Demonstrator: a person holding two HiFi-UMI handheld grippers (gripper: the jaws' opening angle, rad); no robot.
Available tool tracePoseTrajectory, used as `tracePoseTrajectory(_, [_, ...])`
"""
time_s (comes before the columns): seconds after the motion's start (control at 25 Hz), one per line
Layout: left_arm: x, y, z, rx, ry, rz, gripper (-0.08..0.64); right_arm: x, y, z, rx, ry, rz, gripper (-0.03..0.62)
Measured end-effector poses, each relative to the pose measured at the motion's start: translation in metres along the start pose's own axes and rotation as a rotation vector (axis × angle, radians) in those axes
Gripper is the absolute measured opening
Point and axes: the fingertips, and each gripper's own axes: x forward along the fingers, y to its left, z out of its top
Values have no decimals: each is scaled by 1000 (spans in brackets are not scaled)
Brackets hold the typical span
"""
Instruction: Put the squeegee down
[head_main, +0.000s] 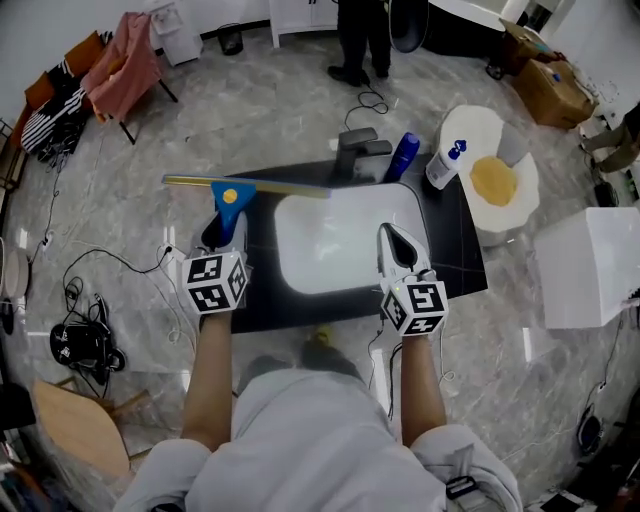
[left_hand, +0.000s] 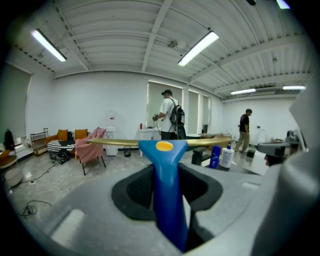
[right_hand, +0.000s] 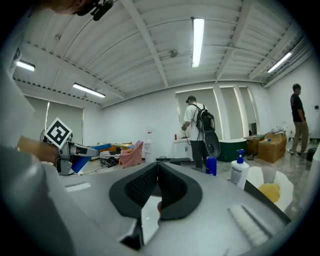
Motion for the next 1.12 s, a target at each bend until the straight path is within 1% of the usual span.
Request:
tracePoseTrajectory(0.16, [21, 3, 5, -11, 11, 16, 130, 23, -7, 2, 0, 11, 30, 3])
tracePoseTrajectory(0.32, [34, 11, 4, -13, 27, 28, 130, 44, -6, 1, 4, 16, 51, 3])
tracePoseTrajectory(0.56, [51, 31, -2, -80, 51, 56, 132, 66, 2, 3, 5, 29, 69, 3])
tracePoseTrajectory(0.64, [58, 34, -5, -87, 61, 52, 132, 71, 3, 2, 4, 37, 71, 3])
tracePoseTrajectory(0.8, [78, 39, -14, -96, 91, 53, 132, 83, 1, -1, 4, 46, 73, 3])
tracePoseTrajectory(1.12, [124, 52, -46, -172, 179, 90, 132, 103, -9, -11, -7, 70, 78, 3])
